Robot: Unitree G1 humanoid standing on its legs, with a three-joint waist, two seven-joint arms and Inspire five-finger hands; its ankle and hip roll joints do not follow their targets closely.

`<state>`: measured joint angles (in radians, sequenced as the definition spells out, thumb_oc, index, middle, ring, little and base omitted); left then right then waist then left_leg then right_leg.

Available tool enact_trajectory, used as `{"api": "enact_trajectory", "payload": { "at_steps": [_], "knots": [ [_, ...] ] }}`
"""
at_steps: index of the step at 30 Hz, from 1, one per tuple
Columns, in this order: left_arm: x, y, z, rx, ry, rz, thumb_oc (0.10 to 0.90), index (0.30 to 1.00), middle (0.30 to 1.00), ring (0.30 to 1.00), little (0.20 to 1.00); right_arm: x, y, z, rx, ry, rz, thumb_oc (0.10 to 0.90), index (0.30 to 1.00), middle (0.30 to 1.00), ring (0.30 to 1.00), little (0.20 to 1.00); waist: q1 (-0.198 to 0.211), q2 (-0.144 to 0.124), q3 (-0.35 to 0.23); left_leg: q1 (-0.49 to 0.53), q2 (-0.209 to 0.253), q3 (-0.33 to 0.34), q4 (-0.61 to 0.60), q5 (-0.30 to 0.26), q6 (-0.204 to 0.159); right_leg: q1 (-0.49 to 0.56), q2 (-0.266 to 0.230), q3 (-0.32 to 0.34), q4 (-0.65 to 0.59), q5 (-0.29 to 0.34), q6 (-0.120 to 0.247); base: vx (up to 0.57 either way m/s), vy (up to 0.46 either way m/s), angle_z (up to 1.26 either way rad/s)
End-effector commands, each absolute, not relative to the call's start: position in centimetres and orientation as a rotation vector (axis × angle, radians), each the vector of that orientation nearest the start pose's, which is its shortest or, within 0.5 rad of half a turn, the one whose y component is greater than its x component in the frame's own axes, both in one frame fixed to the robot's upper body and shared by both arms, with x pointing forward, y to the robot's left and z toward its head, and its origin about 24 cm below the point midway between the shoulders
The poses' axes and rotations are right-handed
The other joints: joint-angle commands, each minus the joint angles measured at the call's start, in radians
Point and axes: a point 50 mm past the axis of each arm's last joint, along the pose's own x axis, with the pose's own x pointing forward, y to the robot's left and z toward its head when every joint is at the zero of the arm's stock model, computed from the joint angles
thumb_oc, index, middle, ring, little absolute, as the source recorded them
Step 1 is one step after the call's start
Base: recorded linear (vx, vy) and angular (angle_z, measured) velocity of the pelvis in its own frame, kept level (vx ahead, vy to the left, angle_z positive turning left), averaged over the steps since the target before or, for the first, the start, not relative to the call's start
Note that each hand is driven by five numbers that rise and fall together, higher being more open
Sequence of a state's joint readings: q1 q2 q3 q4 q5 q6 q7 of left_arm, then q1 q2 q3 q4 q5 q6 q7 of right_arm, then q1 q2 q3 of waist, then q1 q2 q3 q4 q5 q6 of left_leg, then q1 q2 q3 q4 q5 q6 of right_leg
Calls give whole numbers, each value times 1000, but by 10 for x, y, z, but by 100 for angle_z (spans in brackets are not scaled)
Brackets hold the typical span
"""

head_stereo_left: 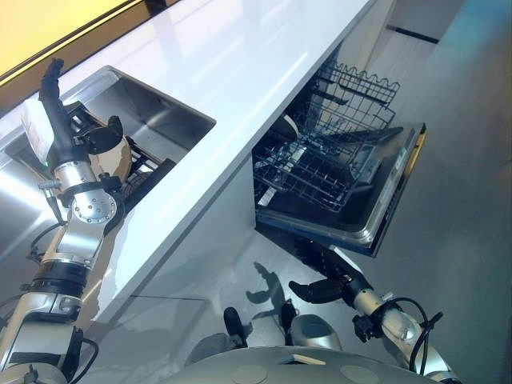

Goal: Pick up plates and place into dishwasher.

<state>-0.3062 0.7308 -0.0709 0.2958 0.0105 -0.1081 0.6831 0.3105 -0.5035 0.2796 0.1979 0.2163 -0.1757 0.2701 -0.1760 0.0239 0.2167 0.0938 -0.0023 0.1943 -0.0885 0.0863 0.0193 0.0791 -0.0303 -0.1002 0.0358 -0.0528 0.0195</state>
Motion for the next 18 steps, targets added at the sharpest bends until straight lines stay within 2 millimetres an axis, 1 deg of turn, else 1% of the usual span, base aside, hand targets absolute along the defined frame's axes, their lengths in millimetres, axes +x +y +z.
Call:
{"api": "enact_trajectory", "payload": {
  "at_steps": [1,6,8,9,11,12,18],
  "knots": [
    [292,312,193,700,-537,716,800,900,900,900,900,164,-191,-20,-151,244,466,800,900,900,900,900,-11,-14,-57,31,-72,8,97,-220,34,-83,13,-4,137,-78,97,0,0,0],
    [295,302,184,672,-475,592,800,900,900,900,900,166,-190,-19,-152,237,455,800,900,900,900,900,-7,-10,-57,32,-72,6,100,-220,34,-77,15,-6,134,-81,96,0,0,0],
    [297,296,179,660,-441,529,800,900,900,900,900,166,-189,-19,-151,234,452,800,900,900,900,900,-5,-9,-56,32,-71,5,101,-220,34,-76,15,-6,135,-80,97,-17,-7,0],
    [296,289,174,662,-415,476,800,900,900,900,900,166,-189,-19,-150,231,449,800,900,900,900,900,-3,-7,-55,33,-71,2,99,-219,35,-74,17,-5,134,-82,97,0,0,0],
    [295,285,171,667,-386,435,800,900,900,900,900,166,-190,-18,-148,229,445,800,900,900,900,900,0,-7,-54,33,-71,0,100,-219,35,-72,18,-6,133,-83,96,-31,-12,0],
    [295,280,166,672,-366,398,800,900,900,900,900,167,-189,-18,-150,226,445,800,900,900,900,900,1,-5,-52,33,-71,-1,99,-218,35,-72,18,-7,134,-82,97,-37,-8,1],
    [294,274,160,683,-300,308,800,900,900,900,900,168,-191,-16,-152,221,442,800,900,900,900,900,5,2,-47,35,-72,-7,94,-210,35,-69,19,-10,132,-79,97,-10,-1,1]
  ]
}}
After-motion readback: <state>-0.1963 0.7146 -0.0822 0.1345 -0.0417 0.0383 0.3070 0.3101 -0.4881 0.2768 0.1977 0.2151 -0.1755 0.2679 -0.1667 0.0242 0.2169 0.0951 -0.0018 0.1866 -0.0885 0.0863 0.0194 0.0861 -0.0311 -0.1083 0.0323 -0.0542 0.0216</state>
